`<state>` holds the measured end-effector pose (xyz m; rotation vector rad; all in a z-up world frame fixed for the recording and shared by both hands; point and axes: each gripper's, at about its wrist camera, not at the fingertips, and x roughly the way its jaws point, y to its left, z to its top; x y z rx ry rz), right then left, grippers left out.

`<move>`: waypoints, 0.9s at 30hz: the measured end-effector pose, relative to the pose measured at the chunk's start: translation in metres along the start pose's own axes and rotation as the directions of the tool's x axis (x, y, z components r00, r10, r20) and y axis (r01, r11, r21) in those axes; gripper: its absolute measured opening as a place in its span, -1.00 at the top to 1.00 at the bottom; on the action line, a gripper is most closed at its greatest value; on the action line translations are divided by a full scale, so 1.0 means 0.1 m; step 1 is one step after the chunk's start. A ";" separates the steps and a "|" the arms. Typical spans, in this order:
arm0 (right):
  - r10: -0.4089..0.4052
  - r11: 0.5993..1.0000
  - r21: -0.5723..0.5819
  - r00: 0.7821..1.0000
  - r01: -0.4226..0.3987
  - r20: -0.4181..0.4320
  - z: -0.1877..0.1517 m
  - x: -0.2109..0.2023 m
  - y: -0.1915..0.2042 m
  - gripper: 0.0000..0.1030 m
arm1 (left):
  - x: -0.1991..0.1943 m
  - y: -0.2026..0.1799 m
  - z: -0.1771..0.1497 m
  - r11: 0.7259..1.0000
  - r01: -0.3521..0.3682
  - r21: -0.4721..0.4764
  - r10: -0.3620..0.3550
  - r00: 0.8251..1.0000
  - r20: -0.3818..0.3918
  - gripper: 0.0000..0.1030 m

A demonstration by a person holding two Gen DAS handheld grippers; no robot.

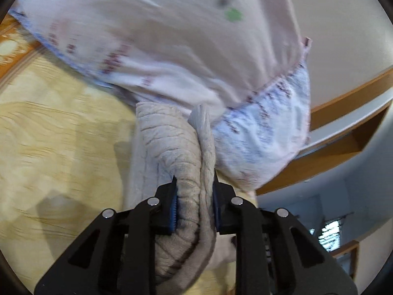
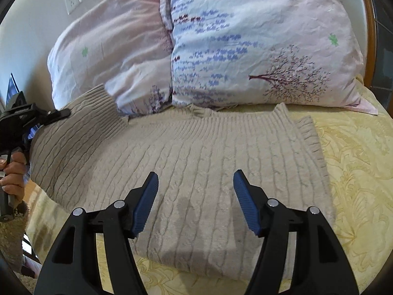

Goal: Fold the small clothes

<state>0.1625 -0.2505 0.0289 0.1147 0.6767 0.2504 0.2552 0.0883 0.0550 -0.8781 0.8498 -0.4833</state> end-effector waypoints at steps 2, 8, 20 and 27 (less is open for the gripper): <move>-0.004 1.000 0.014 1.000 0.004 0.006 0.02 -0.04 -0.08 -0.27 | 0.15 -0.17 -0.04 0.999 0.039 0.008 -0.039 0.999 -0.016 0.60; -0.020 0.997 0.070 1.000 0.019 0.018 0.02 -0.14 -0.34 -0.27 | 0.61 -0.59 -0.21 0.995 0.097 0.020 -0.095 0.993 -0.063 0.61; -0.049 0.978 0.205 0.998 0.040 0.041 -0.03 -0.42 -0.82 -0.27 | 1.56 -0.96 -0.92 0.963 0.268 0.015 -0.242 0.892 -0.382 0.49; 0.227 0.908 0.364 0.974 -0.209 -0.009 0.17 -0.36 -0.96 -0.27 | 0.64 -0.83 -0.62 0.968 0.086 0.237 -0.055 0.989 -0.136 -0.21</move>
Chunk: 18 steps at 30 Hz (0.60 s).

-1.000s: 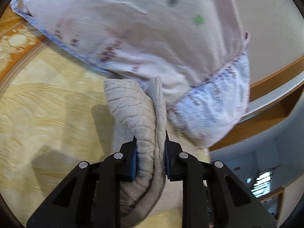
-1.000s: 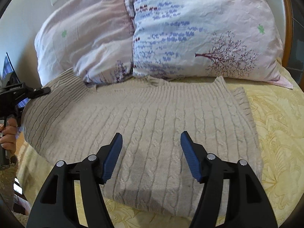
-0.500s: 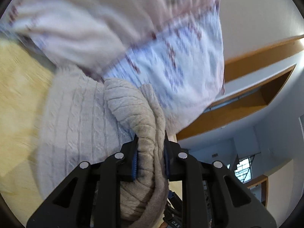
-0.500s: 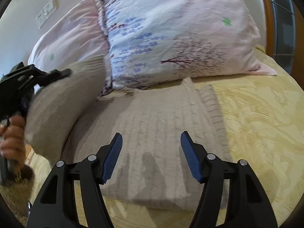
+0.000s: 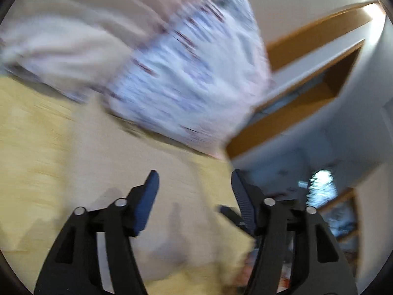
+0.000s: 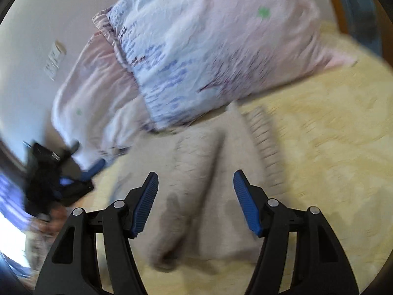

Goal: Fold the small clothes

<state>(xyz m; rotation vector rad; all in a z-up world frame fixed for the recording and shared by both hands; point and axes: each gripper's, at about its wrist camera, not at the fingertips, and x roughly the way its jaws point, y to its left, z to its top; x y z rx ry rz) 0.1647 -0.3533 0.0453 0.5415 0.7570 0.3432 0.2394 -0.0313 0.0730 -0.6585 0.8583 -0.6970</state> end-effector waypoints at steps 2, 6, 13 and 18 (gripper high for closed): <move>0.071 0.994 0.084 0.994 -0.064 -0.081 0.04 0.13 -0.04 -0.27 | -0.08 0.15 -0.02 0.996 -0.088 0.007 0.088 0.996 0.002 -0.24; 0.118 0.973 0.216 0.975 -0.076 -0.188 0.03 0.37 -0.13 -0.27 | -0.02 0.47 -0.13 0.987 -0.155 -0.046 0.152 0.986 -0.067 -0.24; 0.205 0.955 0.264 0.946 -0.137 -0.251 0.02 0.65 -0.10 -0.02 | 0.11 0.55 -0.29 0.985 -0.166 -0.037 0.158 0.975 -0.156 -0.24; 0.221 0.933 0.330 0.953 -0.144 -0.209 0.14 0.84 -0.24 0.24 | 0.15 0.60 -0.35 0.987 -0.149 -0.067 0.134 0.974 -0.185 -0.25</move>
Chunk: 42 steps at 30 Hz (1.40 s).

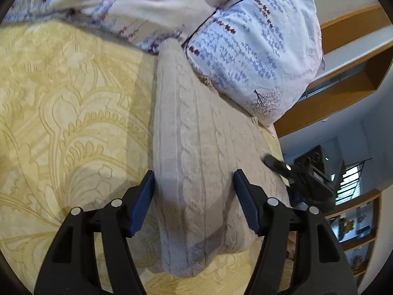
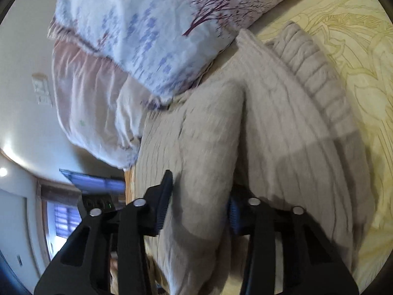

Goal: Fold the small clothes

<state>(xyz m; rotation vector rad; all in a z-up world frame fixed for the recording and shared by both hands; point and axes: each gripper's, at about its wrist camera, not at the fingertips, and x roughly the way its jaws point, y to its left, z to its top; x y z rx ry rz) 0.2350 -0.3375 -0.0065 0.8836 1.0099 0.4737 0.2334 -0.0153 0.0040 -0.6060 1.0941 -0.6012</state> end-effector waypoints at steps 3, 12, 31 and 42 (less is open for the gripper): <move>-0.018 1.000 -0.024 0.999 0.019 0.041 0.07 0.01 0.03 0.37 | 0.03 0.03 -0.02 1.000 0.013 -0.010 -0.013 1.000 -0.018 -0.25; -0.206 0.631 -0.633 0.883 0.449 0.421 -0.54 -0.02 1.21 0.69 | 0.03 0.08 -0.02 0.999 0.027 -0.030 -0.028 0.999 -0.037 -0.31; -0.332 0.267 -0.584 0.642 0.767 0.691 -0.55 -0.20 1.09 0.72 | 0.09 -0.20 -0.19 0.996 0.055 0.071 -0.049 0.995 -0.090 -0.37; -0.444 0.517 -0.457 0.683 0.724 0.579 -0.21 -0.34 0.60 0.68 | 0.24 -0.35 -0.31 0.991 0.046 0.124 -0.030 0.991 -0.132 -0.37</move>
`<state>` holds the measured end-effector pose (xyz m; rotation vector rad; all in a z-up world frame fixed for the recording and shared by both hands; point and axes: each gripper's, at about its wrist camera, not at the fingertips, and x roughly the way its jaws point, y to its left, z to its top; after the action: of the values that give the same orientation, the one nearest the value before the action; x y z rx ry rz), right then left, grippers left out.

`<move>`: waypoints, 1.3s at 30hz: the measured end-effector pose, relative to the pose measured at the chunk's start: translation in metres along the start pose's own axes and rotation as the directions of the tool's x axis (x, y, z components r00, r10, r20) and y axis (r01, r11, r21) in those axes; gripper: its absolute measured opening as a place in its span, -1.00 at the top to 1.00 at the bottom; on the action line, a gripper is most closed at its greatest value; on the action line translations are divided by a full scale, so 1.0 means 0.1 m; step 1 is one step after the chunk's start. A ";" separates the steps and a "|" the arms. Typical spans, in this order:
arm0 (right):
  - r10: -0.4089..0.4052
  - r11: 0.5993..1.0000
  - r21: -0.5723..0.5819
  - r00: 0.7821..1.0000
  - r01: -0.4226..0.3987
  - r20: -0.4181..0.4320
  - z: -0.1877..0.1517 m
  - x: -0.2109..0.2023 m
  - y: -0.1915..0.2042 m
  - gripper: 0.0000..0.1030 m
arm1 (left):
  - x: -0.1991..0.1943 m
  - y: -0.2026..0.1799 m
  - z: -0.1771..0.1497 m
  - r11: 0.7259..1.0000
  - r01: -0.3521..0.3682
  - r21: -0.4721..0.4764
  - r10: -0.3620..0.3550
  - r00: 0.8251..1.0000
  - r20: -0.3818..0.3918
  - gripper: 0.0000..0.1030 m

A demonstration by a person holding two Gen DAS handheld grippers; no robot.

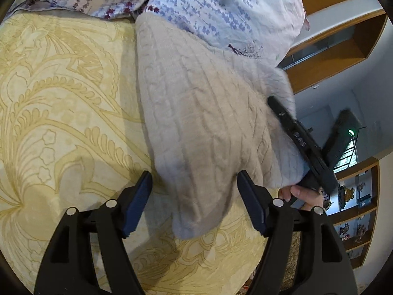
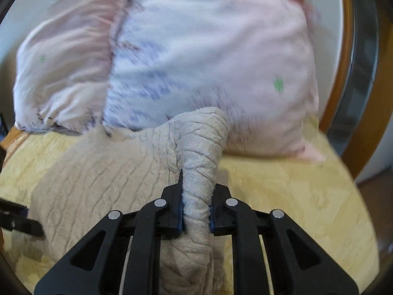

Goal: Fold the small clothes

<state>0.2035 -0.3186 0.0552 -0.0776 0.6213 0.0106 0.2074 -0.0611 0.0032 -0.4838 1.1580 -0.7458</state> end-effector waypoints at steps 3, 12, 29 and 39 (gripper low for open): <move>-0.006 0.997 0.075 0.996 0.012 -0.085 -0.07 0.13 -0.15 0.48 | 0.00 -0.01 0.00 1.000 0.010 -0.007 -0.011 1.000 -0.006 -0.37; 0.239 0.898 0.378 0.971 -0.224 0.009 -0.38 -0.55 -0.65 0.00 | -0.13 0.06 -0.10 0.996 0.062 -0.069 -0.061 0.998 0.022 -0.32; 0.245 0.927 0.280 0.968 -0.249 0.049 -0.70 -0.99 -0.41 0.82 | -0.24 0.06 -0.32 0.998 0.045 -0.038 -0.043 0.998 0.039 0.70; 0.198 0.940 0.306 0.973 -0.153 -0.122 -1.02 -0.62 -0.43 0.81 | -0.21 0.12 -0.45 0.999 0.034 -0.037 -0.033 0.999 0.028 0.72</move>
<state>0.0950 -0.3684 0.0115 0.2703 0.7747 0.0856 0.1643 -0.0364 -0.0069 -0.5443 1.1427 -0.7455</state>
